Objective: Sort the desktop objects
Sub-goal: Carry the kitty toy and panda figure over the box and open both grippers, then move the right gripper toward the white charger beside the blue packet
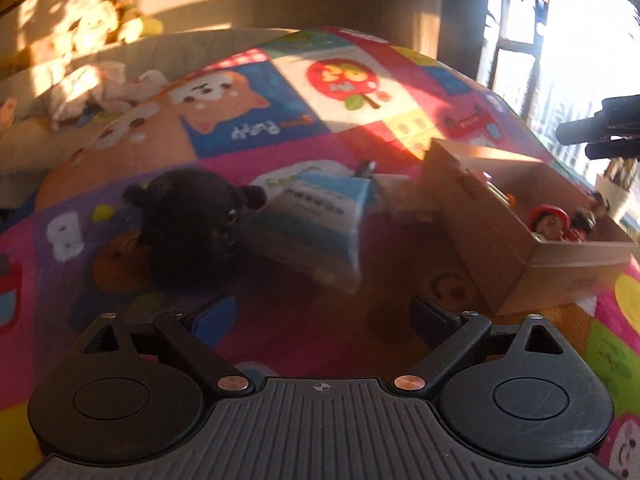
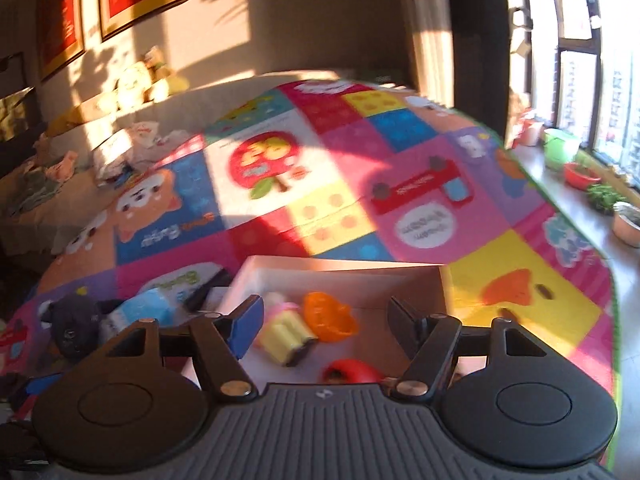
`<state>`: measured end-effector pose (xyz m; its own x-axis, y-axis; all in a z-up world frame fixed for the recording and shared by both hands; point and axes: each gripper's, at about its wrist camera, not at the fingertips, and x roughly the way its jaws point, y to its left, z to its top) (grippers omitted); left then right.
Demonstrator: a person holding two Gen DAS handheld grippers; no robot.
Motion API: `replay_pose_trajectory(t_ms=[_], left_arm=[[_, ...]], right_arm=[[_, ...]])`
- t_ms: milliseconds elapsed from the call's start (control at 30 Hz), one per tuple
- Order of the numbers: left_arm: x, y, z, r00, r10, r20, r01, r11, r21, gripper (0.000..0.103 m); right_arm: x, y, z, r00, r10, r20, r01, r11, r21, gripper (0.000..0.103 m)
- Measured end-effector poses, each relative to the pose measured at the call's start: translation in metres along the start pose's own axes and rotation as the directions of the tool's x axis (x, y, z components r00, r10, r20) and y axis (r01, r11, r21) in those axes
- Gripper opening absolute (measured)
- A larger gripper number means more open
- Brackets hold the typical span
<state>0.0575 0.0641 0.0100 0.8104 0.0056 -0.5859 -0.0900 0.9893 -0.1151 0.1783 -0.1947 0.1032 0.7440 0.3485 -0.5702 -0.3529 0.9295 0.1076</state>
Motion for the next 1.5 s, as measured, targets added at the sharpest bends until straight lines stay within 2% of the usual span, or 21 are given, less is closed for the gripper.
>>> replay_pose_trajectory(t_ms=[67, 133, 233, 267, 300, 367, 467, 533, 567, 633, 667, 733, 833, 933, 1033, 1100, 1167, 1233, 1300, 1400, 1500], left_arm=[[0.003, 0.005, -0.005, 1.0, -0.007, -0.008, 0.007, 1.0, -0.031, 0.098], [-0.001, 0.007, -0.006, 0.999, -0.03, 0.013, 0.03, 0.998, -0.051, 0.098], [-0.007, 0.008, -0.008, 0.997, -0.061, 0.056, 0.065, 0.996, -0.06, 0.1], [-0.006, 0.008, -0.007, 0.996, -0.072, 0.057, 0.076, 0.995, -0.065, 0.101], [-0.005, 0.009, -0.007, 0.995, -0.082, 0.054, 0.086, 0.994, -0.073, 0.101], [-0.004, 0.011, -0.007, 0.994, -0.095, 0.052, 0.099, 0.991, -0.091, 0.101], [-0.006, 0.011, -0.009, 0.993, -0.099, 0.06, 0.104, 0.991, -0.087, 0.101], [-0.007, 0.007, -0.01, 0.993, -0.096, 0.067, 0.1, 0.993, -0.066, 0.101], [-0.007, 0.006, -0.01, 0.993, -0.095, 0.068, 0.099, 0.993, -0.057, 0.101], [-0.007, 0.005, -0.01, 0.993, -0.092, 0.069, 0.096, 0.994, -0.052, 0.101], [-0.006, 0.006, -0.01, 0.994, -0.09, 0.068, 0.094, 0.994, -0.054, 0.101], [-0.006, 0.006, -0.01, 0.994, -0.09, 0.063, 0.094, 0.994, -0.062, 0.101], [-0.007, 0.007, -0.011, 0.994, -0.091, 0.06, 0.095, 0.993, -0.066, 0.101], [-0.007, 0.007, -0.011, 0.994, -0.093, 0.06, 0.097, 0.993, -0.07, 0.101], [-0.006, 0.005, -0.011, 0.995, -0.087, 0.054, 0.09, 0.994, -0.062, 0.101], [-0.007, 0.003, -0.011, 0.995, -0.084, 0.054, 0.087, 0.995, -0.051, 0.101], [-0.008, 0.003, -0.012, 0.995, -0.082, 0.059, 0.084, 0.995, -0.045, 0.101], [-0.008, 0.003, -0.012, 0.995, -0.081, 0.061, 0.084, 0.995, -0.047, 0.101], [-0.009, 0.003, -0.012, 0.995, -0.083, 0.063, 0.086, 0.995, -0.048, 0.101], [-0.01, 0.003, -0.013, 0.993, -0.087, 0.073, 0.091, 0.995, -0.045, 0.101], [-0.011, 0.005, -0.013, 0.993, -0.093, 0.076, 0.098, 0.994, -0.055, 0.101]], right_arm=[[0.008, 0.013, 0.012, 0.998, 0.042, -0.053, -0.043, 0.999, -0.004, 0.069], [0.009, 0.014, 0.024, 0.997, 0.024, -0.069, -0.025, 1.0, -0.018, 0.069], [0.002, -0.01, 0.03, 0.994, -0.103, -0.023, 0.103, 0.995, -0.019, 0.063], [0.002, -0.021, 0.028, 0.989, -0.147, -0.027, 0.147, 0.989, 0.0, 0.052], [0.001, -0.035, 0.025, 0.982, -0.181, -0.047, 0.182, 0.983, 0.024, 0.044], [0.001, -0.056, 0.014, 0.971, -0.222, -0.094, 0.229, 0.971, 0.07, 0.037], [0.004, -0.069, -0.008, 0.958, -0.244, -0.153, 0.261, 0.96, 0.101, 0.035], [0.012, -0.071, -0.018, 0.958, -0.22, -0.186, 0.245, 0.961, 0.125, 0.035], [0.017, -0.068, -0.02, 0.959, -0.208, -0.193, 0.236, 0.962, 0.135, 0.038], [0.024, -0.061, -0.016, 0.961, -0.223, -0.163, 0.244, 0.962, 0.12, 0.041], [0.026, -0.059, -0.012, 0.967, -0.205, -0.15, 0.224, 0.967, 0.123, 0.04], [0.029, -0.06, -0.001, 0.987, -0.092, -0.134, 0.115, 0.978, 0.176, 0.038], [0.026, -0.051, 0.015, 0.995, 0.023, -0.093, -0.002, 0.976, 0.219, 0.038], [0.019, -0.038, 0.024, 0.999, 0.023, -0.043, -0.015, 0.983, 0.18, 0.039], [0.024, -0.021, 0.034, 0.999, -0.012, -0.04, 0.018, 0.988, 0.15, 0.04], [0.037, 0.001, 0.046, 0.998, 0.003, -0.066, 0.004, 0.995, 0.104, 0.039], [0.058, 0.029, 0.06, 0.989, 0.072, -0.127, -0.061, 0.995, 0.084, 0.039], [0.086, 0.056, 0.071, 0.968, 0.143, -0.206, -0.122, 0.986, 0.109, 0.034], [0.119, 0.084, 0.08, 0.946, 0.17, -0.275, -0.146, 0.984, 0.105, 0.029], [0.172, 0.116, 0.079, 0.917, 0.114, -0.382, -0.095, 0.993, 0.069, 0.029], [0.219, 0.131, 0.068, 0.898, -0.011, -0.441, 0.012, 1.0, -0.002, 0.029]])
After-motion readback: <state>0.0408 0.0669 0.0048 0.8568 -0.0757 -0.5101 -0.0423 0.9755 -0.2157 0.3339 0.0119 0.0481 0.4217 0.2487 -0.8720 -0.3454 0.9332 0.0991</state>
